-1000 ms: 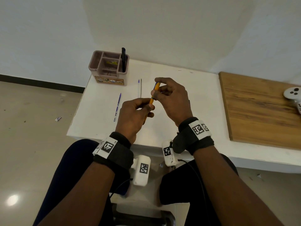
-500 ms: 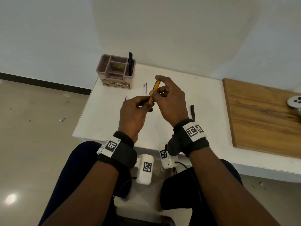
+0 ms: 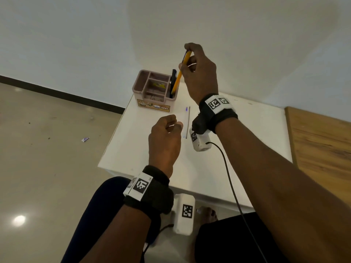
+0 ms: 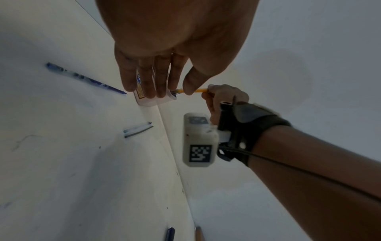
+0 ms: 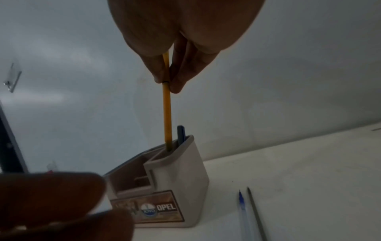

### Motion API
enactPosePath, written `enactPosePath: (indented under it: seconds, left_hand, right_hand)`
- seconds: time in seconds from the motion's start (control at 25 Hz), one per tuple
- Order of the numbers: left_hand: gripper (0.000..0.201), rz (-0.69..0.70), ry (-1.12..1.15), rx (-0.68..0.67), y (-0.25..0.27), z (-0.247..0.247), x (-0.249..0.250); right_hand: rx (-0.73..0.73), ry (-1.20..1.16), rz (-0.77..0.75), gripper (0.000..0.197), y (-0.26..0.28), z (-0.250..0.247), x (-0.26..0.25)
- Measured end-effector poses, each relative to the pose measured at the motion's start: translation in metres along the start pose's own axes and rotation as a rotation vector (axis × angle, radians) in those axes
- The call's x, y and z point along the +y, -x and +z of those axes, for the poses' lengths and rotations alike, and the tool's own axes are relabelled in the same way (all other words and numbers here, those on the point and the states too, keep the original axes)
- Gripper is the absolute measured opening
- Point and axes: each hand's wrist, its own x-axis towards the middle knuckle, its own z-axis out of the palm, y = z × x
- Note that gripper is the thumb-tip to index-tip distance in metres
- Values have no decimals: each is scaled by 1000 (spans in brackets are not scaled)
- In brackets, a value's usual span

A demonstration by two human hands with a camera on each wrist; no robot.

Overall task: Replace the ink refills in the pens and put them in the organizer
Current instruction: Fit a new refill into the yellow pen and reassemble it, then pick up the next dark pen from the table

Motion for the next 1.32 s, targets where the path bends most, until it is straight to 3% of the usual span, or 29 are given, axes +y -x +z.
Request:
enactPosePath:
  seconds: [0.2, 0.4, 0.6, 0.88, 1.12, 1.32]
  left_hand:
    - [34, -29, 16, 5, -6, 0, -3]
    - [33, -20, 12, -4, -3, 1, -2]
    - [32, -8, -17, -20, 2, -2, -1]
    - [22, 49, -82, -114, 27, 8, -9]
    - [22, 71, -170, -184, 45, 27, -16]
    - [22, 71, -199, -213, 44, 37, -20]
  right_hand:
    - [-178, 136, -13, 44, 0, 34, 24]
    - [-252, 164, 13, 54, 9, 32, 25]
    - [-201, 123, 139, 54, 34, -2, 20]
    - [-74, 90, 468, 32, 133, -75, 55]
    - [-19, 309, 715, 37, 198, -132, 99]
    - [-52, 339, 783, 43, 215, -140, 113]
